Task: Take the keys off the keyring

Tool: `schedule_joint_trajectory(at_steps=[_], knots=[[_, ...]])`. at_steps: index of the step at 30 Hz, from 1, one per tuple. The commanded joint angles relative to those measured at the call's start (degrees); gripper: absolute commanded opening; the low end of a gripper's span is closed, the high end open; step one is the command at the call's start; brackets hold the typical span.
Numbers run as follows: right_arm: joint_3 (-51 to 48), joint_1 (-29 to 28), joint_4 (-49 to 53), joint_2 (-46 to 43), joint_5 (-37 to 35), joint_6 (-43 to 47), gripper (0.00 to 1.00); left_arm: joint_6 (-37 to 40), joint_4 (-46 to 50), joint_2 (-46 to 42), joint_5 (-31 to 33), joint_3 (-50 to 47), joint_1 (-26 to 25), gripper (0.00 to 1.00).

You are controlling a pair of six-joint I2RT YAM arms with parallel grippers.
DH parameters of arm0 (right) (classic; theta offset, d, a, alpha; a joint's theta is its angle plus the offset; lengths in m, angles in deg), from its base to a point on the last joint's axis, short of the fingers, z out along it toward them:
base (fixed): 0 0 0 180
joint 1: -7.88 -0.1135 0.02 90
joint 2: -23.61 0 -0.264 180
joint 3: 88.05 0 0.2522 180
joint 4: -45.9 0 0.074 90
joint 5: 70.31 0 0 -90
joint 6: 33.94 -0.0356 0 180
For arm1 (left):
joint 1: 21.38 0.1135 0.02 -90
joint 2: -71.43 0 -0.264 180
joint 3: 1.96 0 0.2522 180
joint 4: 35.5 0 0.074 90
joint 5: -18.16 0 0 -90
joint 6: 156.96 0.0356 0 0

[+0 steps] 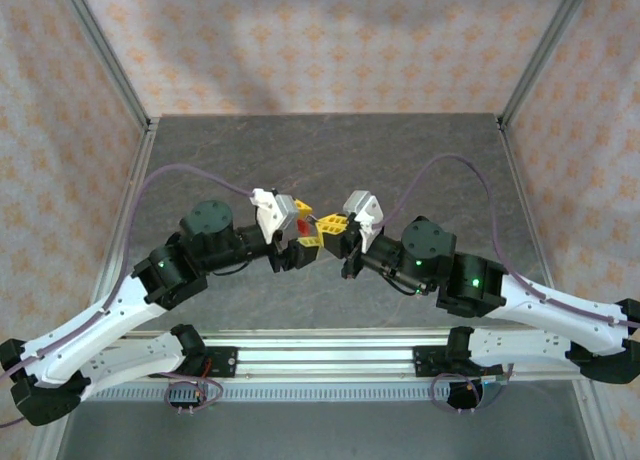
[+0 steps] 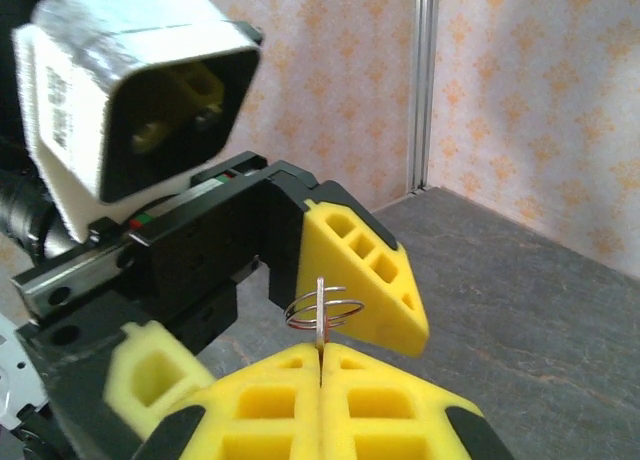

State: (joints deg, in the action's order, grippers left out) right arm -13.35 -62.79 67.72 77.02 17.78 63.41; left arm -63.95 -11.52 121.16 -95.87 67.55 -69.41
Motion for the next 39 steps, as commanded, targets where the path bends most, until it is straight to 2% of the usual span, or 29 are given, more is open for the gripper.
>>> schedule_joint_trajectory(at_steps=[1,8,13,15,18,22,26,33,39], knots=[[-0.82,0.57,-0.13,-1.05,-0.72,-1.02,0.00,-0.36,-4.06,-2.37,-1.26,-1.04,-0.60,0.69],[-1.25,4.31,-0.10,-2.35,2.21,-2.62,0.00,-2.00,-1.47,-6.35,3.13,-2.06,-0.55,0.75],[-3.24,11.96,-2.04,-3.79,12.42,-7.26,0.00,-7.22,2.28,-6.70,6.76,0.23,1.54,0.85],[-3.79,14.92,-2.82,-4.01,17.24,-8.75,0.00,-11.05,3.83,-5.47,3.74,2.18,4.89,0.87],[-4.04,19.50,-4.00,-4.02,23.97,-11.86,0.00,-17.68,3.79,-2.25,-5.39,4.84,10.59,0.87],[-5.41,27.00,-8.44,-3.78,35.67,-17.65,0.00,-27.85,-4.58,1.87,-18.38,4.92,16.54,0.84],[-6.01,31.75,-13.00,-2.73,45.19,-22.26,0.00,-37.81,-15.66,5.45,-27.55,3.41,19.53,0.77],[-6.37,35.14,-21.39,-0.45,56.24,-28.82,0.00,-49.13,-32.10,8.68,-35.02,0.54,20.59,0.76],[-6.28,35.43,-25.79,0.75,59.60,-32.52,0.00,-57.03,-42.71,11.09,-39.49,-1.12,20.72,0.74]])
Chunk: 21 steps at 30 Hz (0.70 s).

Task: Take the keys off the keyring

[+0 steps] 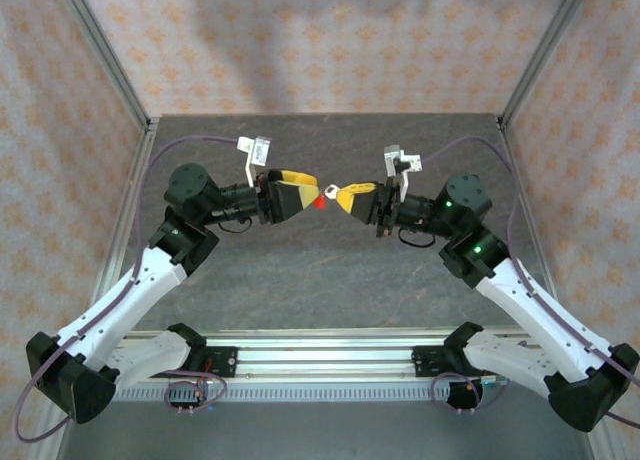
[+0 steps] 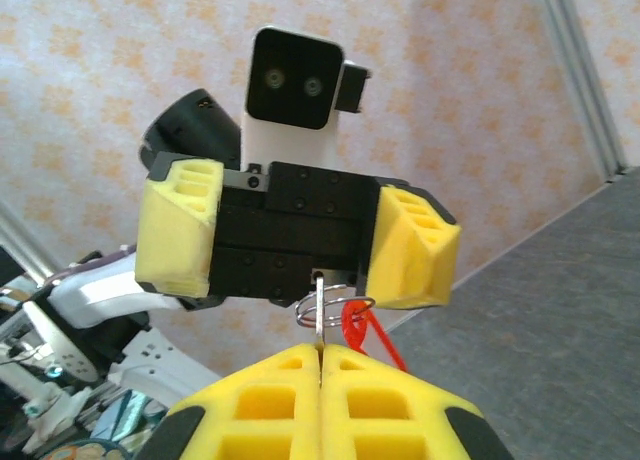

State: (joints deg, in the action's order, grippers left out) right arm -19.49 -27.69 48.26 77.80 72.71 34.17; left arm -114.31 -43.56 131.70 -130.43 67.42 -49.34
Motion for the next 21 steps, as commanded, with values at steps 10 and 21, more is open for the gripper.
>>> schedule_joint_trajectory(at_steps=[10,21], knots=[[-0.05,0.33,-10.20,0.91,6.92,-7.10,0.00,-11.83,-17.39,2.58,-8.11,-1.21,0.72,0.68],[-0.36,0.33,-14.50,2.17,7.87,-10.27,0.00,-20.86,-28.32,5.82,-11.08,-1.05,0.54,0.56]])
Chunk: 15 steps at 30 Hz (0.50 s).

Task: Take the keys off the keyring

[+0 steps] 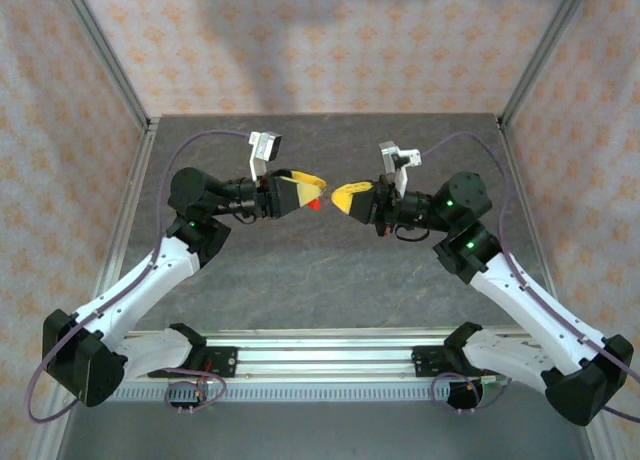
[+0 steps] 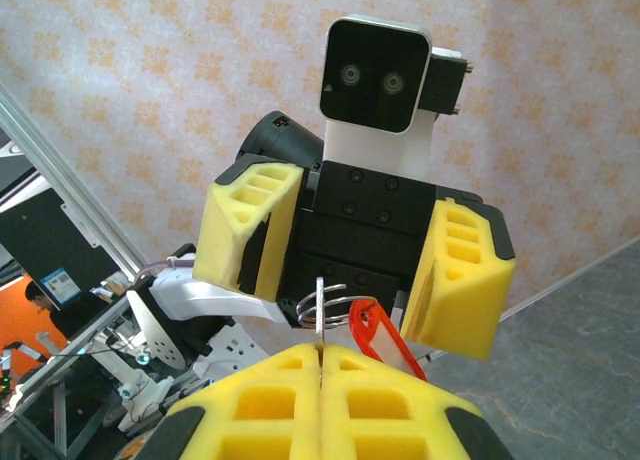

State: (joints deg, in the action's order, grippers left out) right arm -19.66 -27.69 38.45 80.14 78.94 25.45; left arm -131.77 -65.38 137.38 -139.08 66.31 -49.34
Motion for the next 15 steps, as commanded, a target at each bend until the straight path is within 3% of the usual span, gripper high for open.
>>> schedule_joint_trajectory(at_steps=[1,10,15], knots=[[-0.05,0.33,-4.76,-0.03,1.71,-1.72,0.00,-3.54,-6.80,0.23,-2.62,0.09,0.44,0.54],[0.29,0.28,-5.49,0.68,1.45,-2.43,0.00,-4.34,-7.42,1.02,-3.94,0.78,-0.51,0.48],[0.40,0.33,-6.30,0.86,1.17,-3.06,0.00,-4.70,-7.70,1.62,-4.56,1.31,-0.78,0.38]])
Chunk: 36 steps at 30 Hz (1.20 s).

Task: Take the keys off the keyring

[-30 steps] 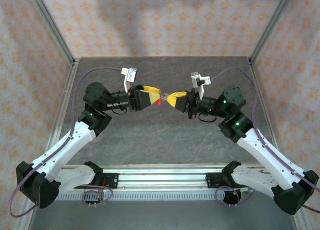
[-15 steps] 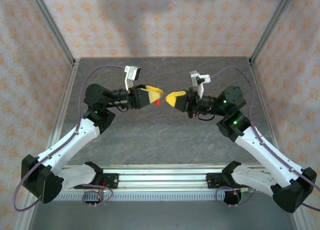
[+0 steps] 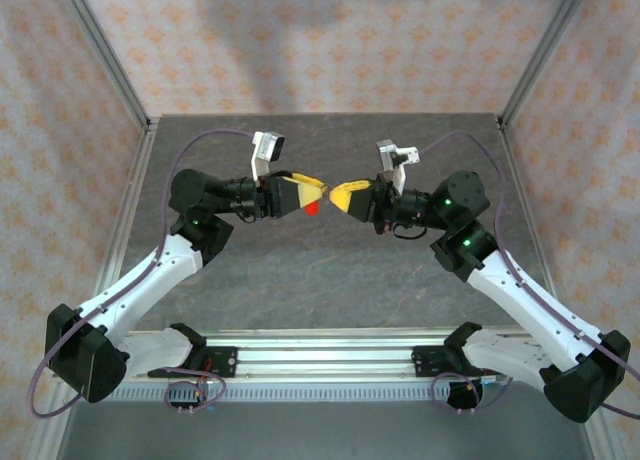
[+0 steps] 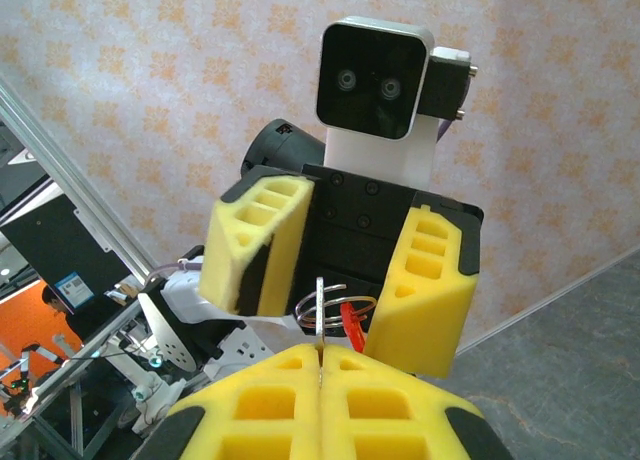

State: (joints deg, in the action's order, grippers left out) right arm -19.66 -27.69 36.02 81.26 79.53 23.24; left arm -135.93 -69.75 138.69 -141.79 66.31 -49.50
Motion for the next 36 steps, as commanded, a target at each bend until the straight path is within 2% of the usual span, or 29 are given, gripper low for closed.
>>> schedule_joint_trajectory(at_steps=[1,12,22,27,36], knots=[[0.39,0.33,-3.87,-0.18,0.59,-0.84,0.00,-0.61,-3.43,0.34,-1.93,1.38,-0.69,0.36],[-0.07,0.33,-3.17,-0.62,-0.20,-0.43,0.00,-0.03,-3.23,0.35,-1.49,2.07,-0.70,0.16],[-1.88,-0.08,2.65,-5.00,-6.48,6.86,0.00,0.36,-4.45,-0.20,1.24,1.36,-0.36,0.00],[-2.18,-3.18,7.94,-6.83,-9.68,13.02,0.00,-1.05,-7.33,0.10,3.13,0.92,0.03,0.00],[-4.79,-7.09,9.20,-9.79,-17.61,17.80,0.00,-5.45,-14.15,1.58,4.74,0.62,0.17,0.00]])
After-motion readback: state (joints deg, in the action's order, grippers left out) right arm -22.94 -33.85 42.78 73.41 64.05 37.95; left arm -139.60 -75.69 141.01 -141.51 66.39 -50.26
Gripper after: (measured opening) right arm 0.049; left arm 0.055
